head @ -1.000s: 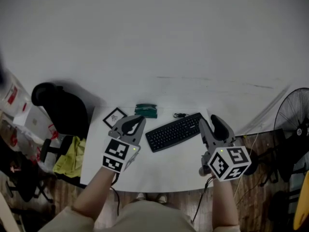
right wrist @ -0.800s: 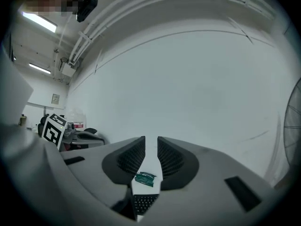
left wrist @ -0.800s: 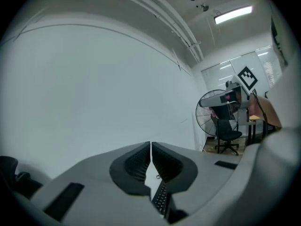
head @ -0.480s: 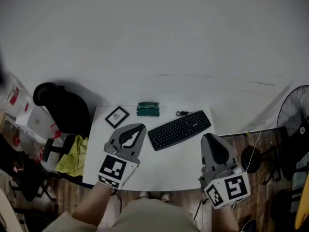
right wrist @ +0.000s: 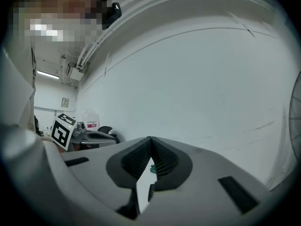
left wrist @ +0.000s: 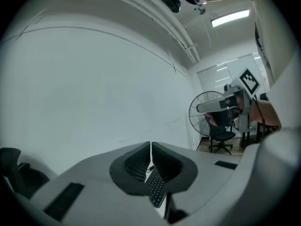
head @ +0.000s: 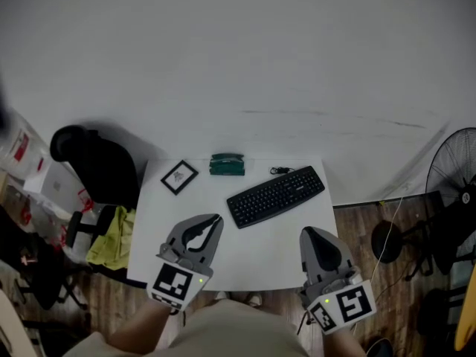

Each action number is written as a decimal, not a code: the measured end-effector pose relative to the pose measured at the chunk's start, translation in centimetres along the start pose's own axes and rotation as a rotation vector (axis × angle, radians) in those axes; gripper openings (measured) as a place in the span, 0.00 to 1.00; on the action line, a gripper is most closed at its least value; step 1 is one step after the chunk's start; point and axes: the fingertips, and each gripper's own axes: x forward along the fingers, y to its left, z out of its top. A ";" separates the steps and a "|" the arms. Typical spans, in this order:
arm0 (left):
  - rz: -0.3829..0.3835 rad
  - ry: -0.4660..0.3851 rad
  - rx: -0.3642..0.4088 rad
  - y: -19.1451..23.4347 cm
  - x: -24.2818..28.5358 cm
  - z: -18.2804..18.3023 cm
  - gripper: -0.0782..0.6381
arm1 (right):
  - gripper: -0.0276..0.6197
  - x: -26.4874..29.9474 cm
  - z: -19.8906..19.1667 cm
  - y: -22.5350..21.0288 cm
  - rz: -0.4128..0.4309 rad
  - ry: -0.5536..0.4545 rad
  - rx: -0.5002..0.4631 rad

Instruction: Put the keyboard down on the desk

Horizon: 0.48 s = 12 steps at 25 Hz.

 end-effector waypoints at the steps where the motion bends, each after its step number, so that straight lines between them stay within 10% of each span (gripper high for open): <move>1: 0.000 0.007 -0.003 -0.1 -0.1 -0.3 0.15 | 0.08 0.0 -0.5 0.3 0.015 0.015 0.008; 12: -0.002 0.045 -0.048 -0.6 -1.2 -1.6 0.15 | 0.08 -0.8 -2.5 0.6 0.004 0.073 0.042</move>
